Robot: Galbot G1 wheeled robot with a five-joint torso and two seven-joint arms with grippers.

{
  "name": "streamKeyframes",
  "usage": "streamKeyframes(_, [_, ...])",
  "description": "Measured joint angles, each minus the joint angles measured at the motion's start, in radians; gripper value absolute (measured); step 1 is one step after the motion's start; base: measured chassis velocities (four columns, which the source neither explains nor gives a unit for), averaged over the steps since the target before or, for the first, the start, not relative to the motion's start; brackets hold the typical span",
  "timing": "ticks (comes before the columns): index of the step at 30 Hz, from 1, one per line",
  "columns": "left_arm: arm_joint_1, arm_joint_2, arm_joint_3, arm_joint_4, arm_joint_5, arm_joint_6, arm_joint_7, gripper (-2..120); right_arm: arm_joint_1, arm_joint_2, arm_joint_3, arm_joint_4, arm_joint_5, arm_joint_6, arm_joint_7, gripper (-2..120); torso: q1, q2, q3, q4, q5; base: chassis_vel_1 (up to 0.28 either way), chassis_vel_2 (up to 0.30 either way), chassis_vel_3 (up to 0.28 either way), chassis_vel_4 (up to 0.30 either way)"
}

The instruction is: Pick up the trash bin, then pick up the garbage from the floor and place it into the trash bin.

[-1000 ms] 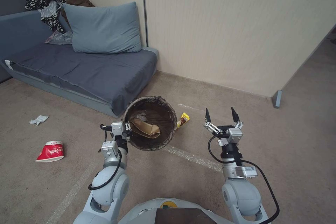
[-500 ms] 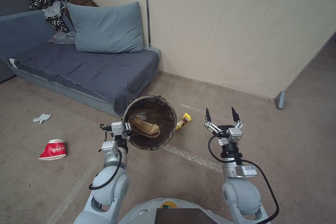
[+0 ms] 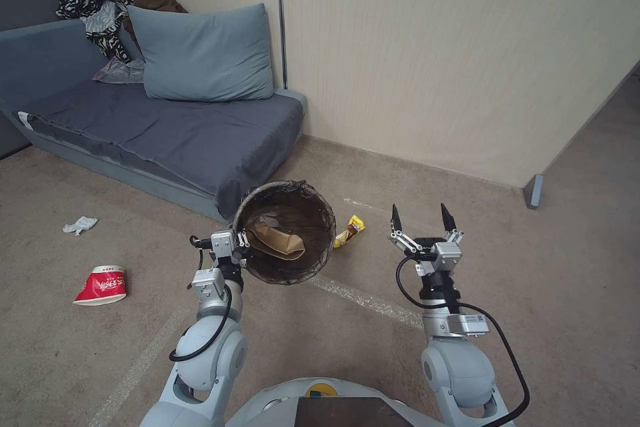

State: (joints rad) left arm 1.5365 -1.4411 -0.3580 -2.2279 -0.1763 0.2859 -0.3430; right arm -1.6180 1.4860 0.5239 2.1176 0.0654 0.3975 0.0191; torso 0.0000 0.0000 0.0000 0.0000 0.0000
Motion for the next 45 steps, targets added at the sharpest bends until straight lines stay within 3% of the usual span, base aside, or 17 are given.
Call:
streamKeyframes(32, [0.001, -0.003, 0.006, 0.003, 0.012, 0.002, -0.004, 3, 0.013, -0.007, -0.002, -0.018, 0.003, 0.032, -0.053, 100, 0.0, 0.0, 0.0, 0.0, 0.0, -0.041, 0.033, 0.039, -0.036])
streamKeyframes(38, [0.001, 0.0, 0.009, 0.002, 0.012, 0.003, -0.003, 3, 0.055, -0.048, -0.024, -0.038, 0.006, -0.018, -0.042, 100, 0.0, 0.0, 0.0, 0.0, 0.0, 0.0, 0.0, 0.0, 0.0])
streamKeyframes(45, [0.003, 0.001, 0.009, 0.001, 0.01, -0.004, 0.005, 3, 0.209, -0.099, -0.106, -0.163, 0.075, -0.171, 0.029, 100, 0.0, 0.0, 0.0, 0.0002, 0.0, 0.0, 0.0, 0.0, 0.0])
